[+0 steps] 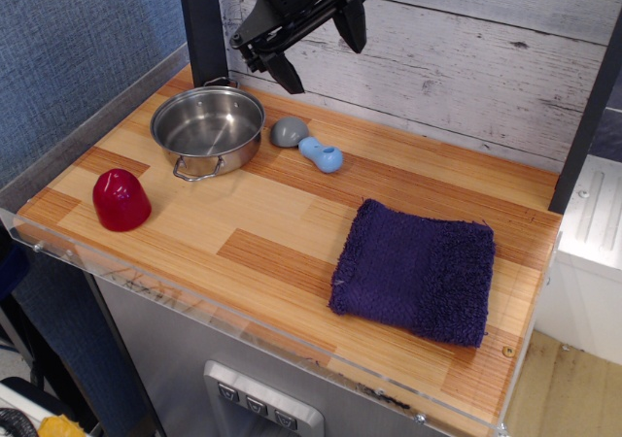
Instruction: Put the scoop against the right side of the pot.
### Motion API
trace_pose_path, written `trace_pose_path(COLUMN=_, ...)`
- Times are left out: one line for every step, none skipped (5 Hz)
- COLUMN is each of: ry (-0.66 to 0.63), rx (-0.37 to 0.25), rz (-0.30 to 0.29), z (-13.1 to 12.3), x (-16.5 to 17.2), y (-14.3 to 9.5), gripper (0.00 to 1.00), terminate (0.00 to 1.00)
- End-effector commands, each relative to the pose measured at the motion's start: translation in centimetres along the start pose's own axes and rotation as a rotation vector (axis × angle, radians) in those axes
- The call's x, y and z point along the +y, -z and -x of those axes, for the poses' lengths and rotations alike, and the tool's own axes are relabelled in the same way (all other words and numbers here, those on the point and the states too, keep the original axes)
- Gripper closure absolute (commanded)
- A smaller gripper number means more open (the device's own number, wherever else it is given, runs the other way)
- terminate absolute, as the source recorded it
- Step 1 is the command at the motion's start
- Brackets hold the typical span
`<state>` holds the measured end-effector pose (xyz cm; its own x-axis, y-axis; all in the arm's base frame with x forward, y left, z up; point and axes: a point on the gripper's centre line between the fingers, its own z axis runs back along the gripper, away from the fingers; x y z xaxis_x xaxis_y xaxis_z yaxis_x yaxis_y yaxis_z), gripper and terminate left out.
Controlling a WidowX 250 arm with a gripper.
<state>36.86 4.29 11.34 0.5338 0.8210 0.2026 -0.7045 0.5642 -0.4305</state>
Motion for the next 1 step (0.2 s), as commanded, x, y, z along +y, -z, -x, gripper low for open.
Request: trace_pose_path(ry=0.004, rx=-0.038, rz=0.038, z=-0.16, x=0.08, y=-2.06, gripper=0.00, terminate=1.00)
